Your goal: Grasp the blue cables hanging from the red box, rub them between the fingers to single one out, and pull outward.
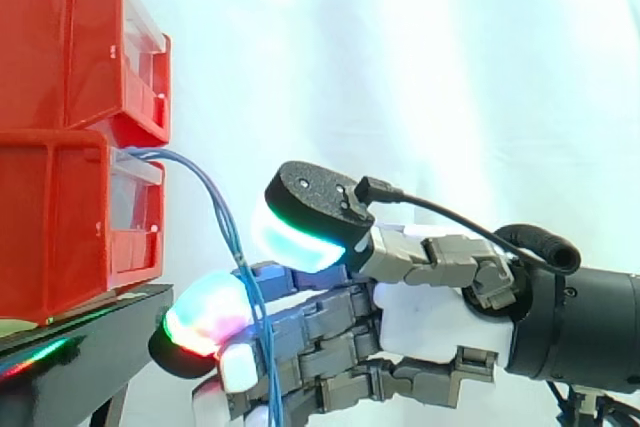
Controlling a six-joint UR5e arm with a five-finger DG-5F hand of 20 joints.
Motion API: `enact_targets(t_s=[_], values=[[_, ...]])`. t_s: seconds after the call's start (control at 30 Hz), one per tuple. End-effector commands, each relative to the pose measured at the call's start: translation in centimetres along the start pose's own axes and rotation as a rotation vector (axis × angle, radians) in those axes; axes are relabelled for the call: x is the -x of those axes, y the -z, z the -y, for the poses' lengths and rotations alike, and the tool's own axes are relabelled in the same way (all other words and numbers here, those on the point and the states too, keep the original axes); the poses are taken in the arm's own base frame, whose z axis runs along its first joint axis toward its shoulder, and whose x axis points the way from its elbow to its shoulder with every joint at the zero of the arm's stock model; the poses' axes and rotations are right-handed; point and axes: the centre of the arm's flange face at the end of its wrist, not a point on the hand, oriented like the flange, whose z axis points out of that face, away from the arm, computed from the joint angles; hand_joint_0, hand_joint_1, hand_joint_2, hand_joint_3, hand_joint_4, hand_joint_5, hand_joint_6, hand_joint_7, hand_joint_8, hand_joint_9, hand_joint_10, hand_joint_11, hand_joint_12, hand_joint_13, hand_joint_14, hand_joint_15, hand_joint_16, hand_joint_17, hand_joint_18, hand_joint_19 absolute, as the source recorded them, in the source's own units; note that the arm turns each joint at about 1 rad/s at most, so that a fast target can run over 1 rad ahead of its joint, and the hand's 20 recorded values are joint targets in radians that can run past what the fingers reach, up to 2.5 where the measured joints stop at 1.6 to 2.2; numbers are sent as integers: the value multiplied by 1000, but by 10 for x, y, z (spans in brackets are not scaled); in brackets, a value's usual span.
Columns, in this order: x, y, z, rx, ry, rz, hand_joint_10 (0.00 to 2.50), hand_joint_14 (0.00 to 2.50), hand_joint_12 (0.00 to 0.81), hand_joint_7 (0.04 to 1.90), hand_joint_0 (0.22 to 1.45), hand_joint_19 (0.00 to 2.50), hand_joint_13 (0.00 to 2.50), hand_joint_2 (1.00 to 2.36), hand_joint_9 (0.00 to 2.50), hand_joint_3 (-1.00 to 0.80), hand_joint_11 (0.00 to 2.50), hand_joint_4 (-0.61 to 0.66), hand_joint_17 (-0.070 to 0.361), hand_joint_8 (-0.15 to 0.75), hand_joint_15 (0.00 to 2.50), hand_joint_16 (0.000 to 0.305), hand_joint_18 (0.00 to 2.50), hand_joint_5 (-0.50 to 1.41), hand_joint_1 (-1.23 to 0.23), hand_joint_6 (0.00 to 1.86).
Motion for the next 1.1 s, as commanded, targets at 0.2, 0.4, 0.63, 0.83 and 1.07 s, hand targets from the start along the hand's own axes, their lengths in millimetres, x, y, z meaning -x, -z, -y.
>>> enact_targets(t_s=[0.2,0.4,0.63,0.83,1.07], values=[[0,2,-14,-17,5,-9,21,19,381,1197,587,665,769,1000,980,-495,611,252,109,310,493,48,647,-91,-701,503],[0,2,-14,-17,4,-9,22,19,377,1290,601,664,791,1003,994,-468,633,210,109,309,505,48,663,-82,-731,501],[-3,2,-14,-10,4,-47,23,20,379,1296,612,671,834,1002,1023,-470,708,207,108,305,538,48,680,-82,-751,500],[-3,2,-16,-8,3,-46,24,20,379,1313,620,678,843,1002,1037,-470,723,207,108,308,544,48,694,-80,-762,504],[-1,1,-25,3,1,-44,22,22,376,1151,633,675,865,1006,1059,-433,736,187,107,308,556,47,711,-101,-764,621]])
